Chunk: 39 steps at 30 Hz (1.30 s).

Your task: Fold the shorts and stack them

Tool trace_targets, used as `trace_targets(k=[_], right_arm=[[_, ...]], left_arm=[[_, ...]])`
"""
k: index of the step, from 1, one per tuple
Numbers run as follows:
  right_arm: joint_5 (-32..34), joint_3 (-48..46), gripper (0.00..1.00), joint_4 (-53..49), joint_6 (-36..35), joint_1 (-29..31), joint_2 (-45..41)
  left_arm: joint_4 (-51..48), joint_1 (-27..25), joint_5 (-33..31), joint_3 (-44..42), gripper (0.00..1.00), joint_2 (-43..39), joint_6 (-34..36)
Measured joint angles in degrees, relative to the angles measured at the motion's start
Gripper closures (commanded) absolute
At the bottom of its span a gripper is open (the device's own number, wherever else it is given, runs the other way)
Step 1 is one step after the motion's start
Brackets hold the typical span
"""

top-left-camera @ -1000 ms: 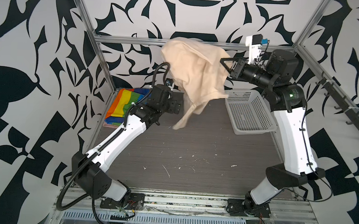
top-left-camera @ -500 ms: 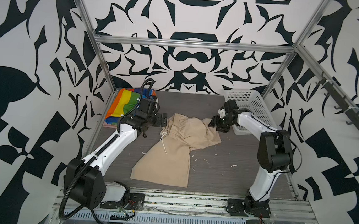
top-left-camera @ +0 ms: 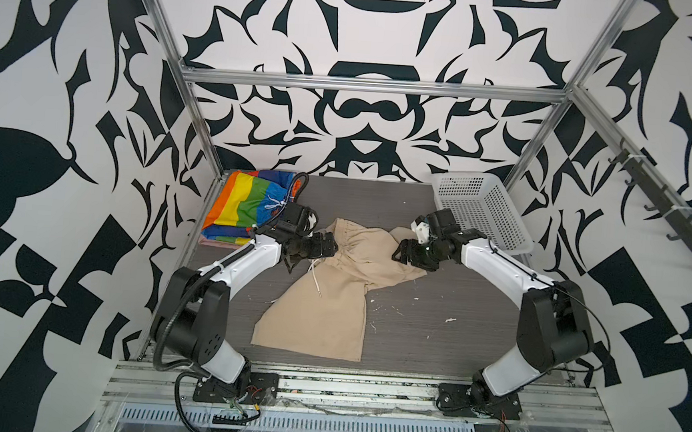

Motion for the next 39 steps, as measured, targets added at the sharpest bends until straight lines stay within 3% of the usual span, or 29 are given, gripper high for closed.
trace_targets(k=[10,13,21,28,35,39], right_arm=[[0.7,-1.0,0.23,1.1,-0.5,-0.3,-1.2],[1.2,-1.8,0.23,1.2,-0.9,-0.4,-1.9],[1.2,-4.0,0.23,1.3,-1.1,-3.1,-2.4],[0.3,-4.8,0.23,1.7,-0.9,-9.4,-5.4],[-0.5,-4.8,0.25,4.5,1.1,-10.5,-4.6],[-1.4,-4.7,0.33,7.2,3.0,-10.4,-1.1]], left_arm=[[3.8,0.0,6.1,9.1,0.01,10.8,-4.2],[4.7,-0.1,6.7,9.2,0.18,12.3,-4.4],[7.8,-0.4,9.0,7.4,0.75,12.7,-5.1],[8.9,-0.7,11.0,6.8,1.0,12.0,-5.5],[8.6,-0.7,12.0,7.4,1.0,7.6,-5.7],[7.8,-0.7,12.2,7.5,1.0,4.3,-5.7]])
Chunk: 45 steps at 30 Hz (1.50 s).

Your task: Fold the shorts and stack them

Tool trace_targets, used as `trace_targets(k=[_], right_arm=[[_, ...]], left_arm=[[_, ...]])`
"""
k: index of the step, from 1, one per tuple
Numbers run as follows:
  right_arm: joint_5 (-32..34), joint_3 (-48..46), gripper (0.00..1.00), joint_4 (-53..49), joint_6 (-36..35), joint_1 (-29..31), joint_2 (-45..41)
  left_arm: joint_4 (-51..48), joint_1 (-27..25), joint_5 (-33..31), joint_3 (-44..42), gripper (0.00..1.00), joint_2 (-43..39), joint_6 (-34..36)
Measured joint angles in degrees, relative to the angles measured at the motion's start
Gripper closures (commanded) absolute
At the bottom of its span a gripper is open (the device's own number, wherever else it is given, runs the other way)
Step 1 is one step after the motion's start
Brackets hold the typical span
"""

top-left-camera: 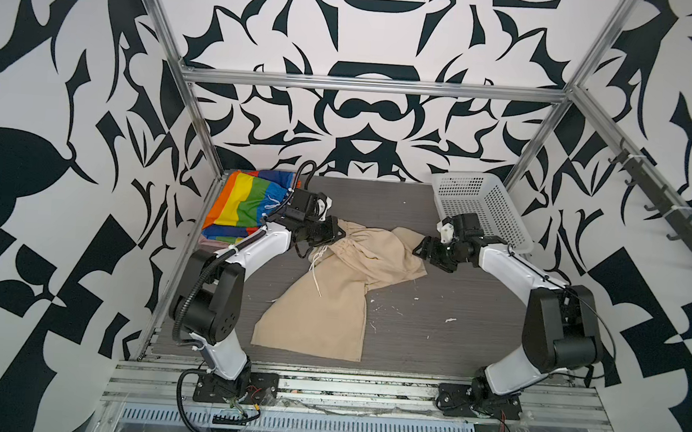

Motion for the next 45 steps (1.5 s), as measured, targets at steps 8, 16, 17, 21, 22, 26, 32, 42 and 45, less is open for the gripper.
trace_targets(k=[8,16,17,21,22,26,32,42,45], right_arm=[[-0.2,3.3,0.89,3.5,2.8,0.0,8.3],[1.4,15.2,1.0,-1.6,2.4,-0.3,7.5],[1.9,17.7,1.0,-2.9,2.1,-0.5,6.3],[2.9,27.9,1.0,-7.7,0.9,-2.2,-0.3],[2.9,30.1,1.0,-8.5,0.6,-2.6,-2.1],[2.3,38.5,1.0,-11.0,-1.6,-2.9,-11.4],[-3.0,46.8,1.0,-12.8,-3.9,-1.7,-22.7],[-7.9,62.3,1.0,-19.1,-4.8,-1.3,-12.3],[-8.7,66.7,1.0,-20.1,-5.4,-1.1,-1.9]], left_arm=[[-2.1,0.0,-0.6,0.0,1.0,-5.9,0.2],[-7.1,0.5,-5.8,6.3,1.0,-8.7,2.2],[-8.3,0.9,-6.5,8.9,1.0,-8.7,2.5],[-11.2,2.7,-9.5,21.0,1.0,-8.8,4.1],[-11.4,2.8,-10.0,23.1,1.0,-9.0,4.5],[-12.5,2.4,-12.4,29.3,1.0,-13.3,5.7],[-13.3,1.4,-12.6,30.9,1.0,-27.0,4.7],[-19.3,1.6,-14.6,35.0,1.0,-30.6,3.9],[-20.3,5.1,-14.4,34.1,1.0,-26.7,4.5]])
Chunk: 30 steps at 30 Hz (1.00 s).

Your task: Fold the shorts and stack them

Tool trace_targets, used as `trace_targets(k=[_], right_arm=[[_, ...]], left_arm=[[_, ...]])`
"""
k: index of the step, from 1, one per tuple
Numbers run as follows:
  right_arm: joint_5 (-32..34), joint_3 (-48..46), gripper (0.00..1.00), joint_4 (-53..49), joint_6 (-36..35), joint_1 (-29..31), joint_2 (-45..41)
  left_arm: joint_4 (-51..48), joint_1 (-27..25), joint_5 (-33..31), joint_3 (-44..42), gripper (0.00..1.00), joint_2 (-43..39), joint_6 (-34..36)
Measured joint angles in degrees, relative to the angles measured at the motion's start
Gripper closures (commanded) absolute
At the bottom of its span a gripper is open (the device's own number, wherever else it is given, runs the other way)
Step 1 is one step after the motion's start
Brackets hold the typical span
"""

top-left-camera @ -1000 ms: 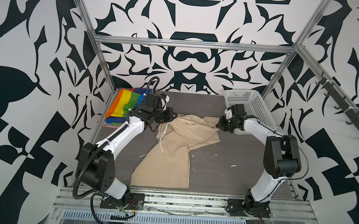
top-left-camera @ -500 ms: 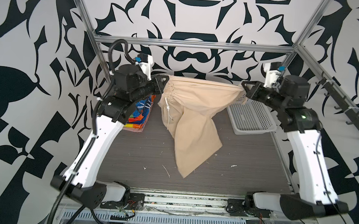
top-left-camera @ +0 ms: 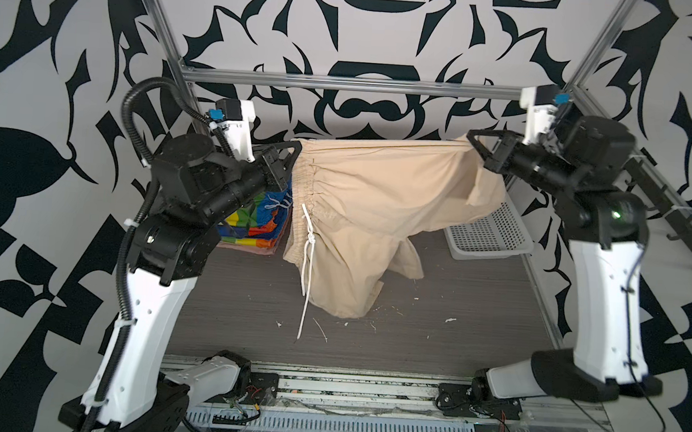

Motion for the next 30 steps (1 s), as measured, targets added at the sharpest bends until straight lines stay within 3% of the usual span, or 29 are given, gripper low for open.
trace_targets(k=[6,9,14,16,20,25,30], right_arm=[[-2.6,-1.8,1.0,0.1,0.5,2.1,22.2],[-1.8,-3.0,1.0,-1.2,0.4,3.3,31.6],[0.7,-2.9,1.0,-4.5,-0.2,5.0,40.6],[1.8,-3.0,0.98,-5.2,-0.4,5.6,41.2],[3.2,-8.1,0.84,-3.7,-0.9,5.9,36.5],[7.9,-21.7,0.62,-0.9,-1.3,3.7,25.2],[11.2,-33.7,0.49,1.7,-1.3,1.9,17.7]], left_arm=[[4.8,10.4,6.3,-15.6,1.0,10.5,-2.6],[5.6,12.5,7.3,-22.6,1.0,18.5,-3.1],[6.7,14.4,9.4,-26.1,1.0,26.7,-3.1],[7.3,14.9,9.6,-26.7,1.0,27.1,-2.9],[9.1,15.3,9.6,-27.3,1.0,27.1,-2.4],[9.6,18.7,6.6,-29.7,1.0,27.1,-1.9],[9.9,20.5,5.2,-31.4,1.0,26.8,-1.7]])
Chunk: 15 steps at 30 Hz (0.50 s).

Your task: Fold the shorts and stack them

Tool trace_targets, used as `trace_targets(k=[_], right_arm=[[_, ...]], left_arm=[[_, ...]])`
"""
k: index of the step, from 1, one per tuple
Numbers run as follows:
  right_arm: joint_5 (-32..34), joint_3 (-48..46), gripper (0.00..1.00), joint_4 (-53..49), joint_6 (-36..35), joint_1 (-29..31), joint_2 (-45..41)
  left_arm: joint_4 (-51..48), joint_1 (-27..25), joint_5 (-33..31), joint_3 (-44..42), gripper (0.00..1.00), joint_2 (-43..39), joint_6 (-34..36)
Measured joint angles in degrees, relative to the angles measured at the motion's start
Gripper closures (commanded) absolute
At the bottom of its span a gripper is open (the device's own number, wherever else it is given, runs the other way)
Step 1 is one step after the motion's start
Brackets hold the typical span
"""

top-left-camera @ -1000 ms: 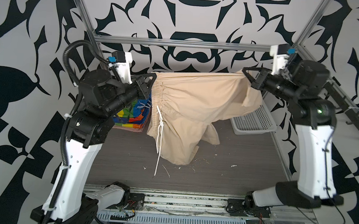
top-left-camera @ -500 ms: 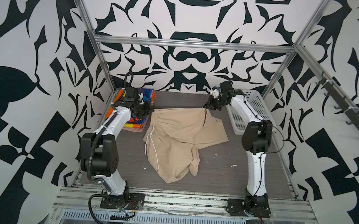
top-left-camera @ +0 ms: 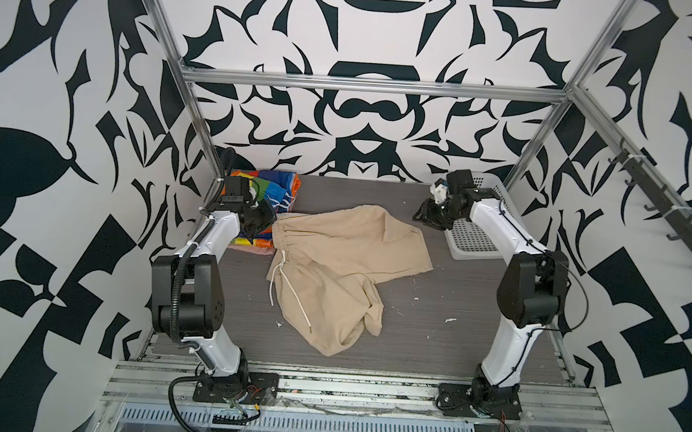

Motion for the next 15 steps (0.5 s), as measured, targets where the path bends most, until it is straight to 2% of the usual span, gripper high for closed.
trace_targets(k=[4,7,15], right_arm=[[1.3,-5.7,0.45,1.8,-0.3,2.2,0.0],[2.6,-6.6,0.42,2.8,-0.4,5.7,2.7],[10.4,2.2,0.37,3.4,-2.3,13.9,12.9]], left_arm=[[0.6,-0.2,0.4,-0.3,1.0,-0.1,0.0],[1.1,-0.2,1.1,-0.6,1.0,-0.1,0.0],[1.7,-0.2,1.9,-1.7,1.0,-1.0,-0.3]])
